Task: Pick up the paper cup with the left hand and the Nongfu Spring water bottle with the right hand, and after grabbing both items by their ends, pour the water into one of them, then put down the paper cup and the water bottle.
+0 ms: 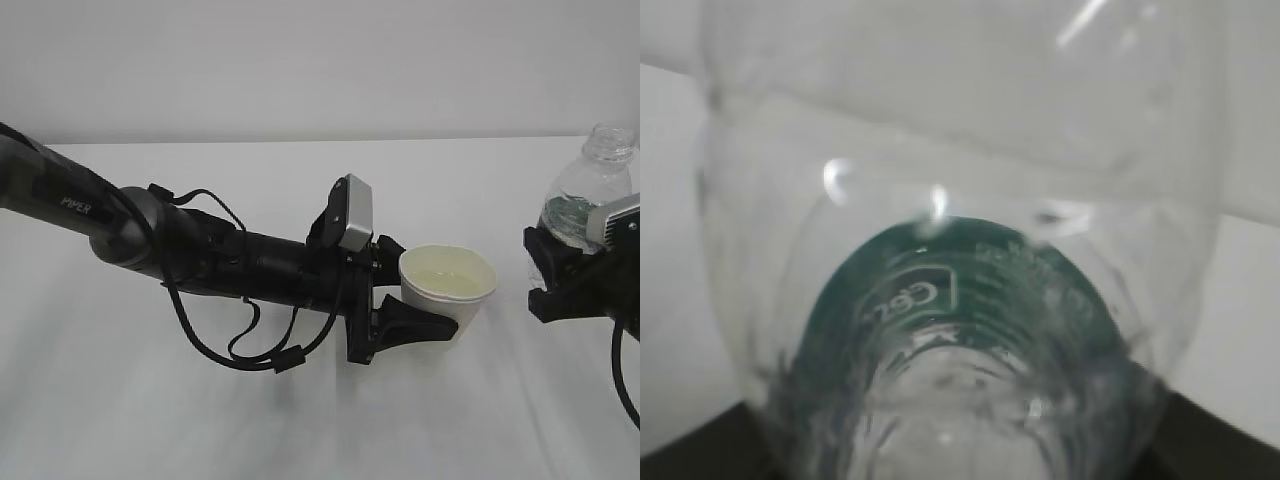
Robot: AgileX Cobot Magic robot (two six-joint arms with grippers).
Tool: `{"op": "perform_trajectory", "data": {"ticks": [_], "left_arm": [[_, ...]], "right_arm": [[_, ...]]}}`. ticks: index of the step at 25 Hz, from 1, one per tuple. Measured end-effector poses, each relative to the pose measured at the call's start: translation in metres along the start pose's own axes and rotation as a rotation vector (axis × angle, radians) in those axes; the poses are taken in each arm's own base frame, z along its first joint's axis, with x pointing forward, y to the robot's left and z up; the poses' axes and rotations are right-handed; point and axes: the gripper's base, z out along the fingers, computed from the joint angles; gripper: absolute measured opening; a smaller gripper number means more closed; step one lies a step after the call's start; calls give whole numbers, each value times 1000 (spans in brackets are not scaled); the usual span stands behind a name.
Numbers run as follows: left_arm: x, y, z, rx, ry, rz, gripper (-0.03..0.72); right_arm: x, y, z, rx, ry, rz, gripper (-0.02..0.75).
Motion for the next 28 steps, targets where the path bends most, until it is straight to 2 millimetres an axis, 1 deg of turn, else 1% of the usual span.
{"op": "perform_trajectory", "data": {"ticks": [4, 8, 13, 18, 28], "left_arm": [[0, 0, 0, -3, -1, -1, 472], [0, 1, 0, -7, -4, -4, 472], [0, 1, 0, -9, -5, -5, 472], [-1, 1, 0, -11, -7, -6, 472], [-1, 1, 0, -14, -9, -8, 472]], "right_arm": [[14, 2, 6, -2, 59, 10, 428], [22, 2, 19, 8, 84, 19, 428], [24, 2, 45, 13, 63, 43, 428], [31, 3, 70, 15, 58, 101, 428], [36, 3, 103, 21, 27, 152, 428]]}}
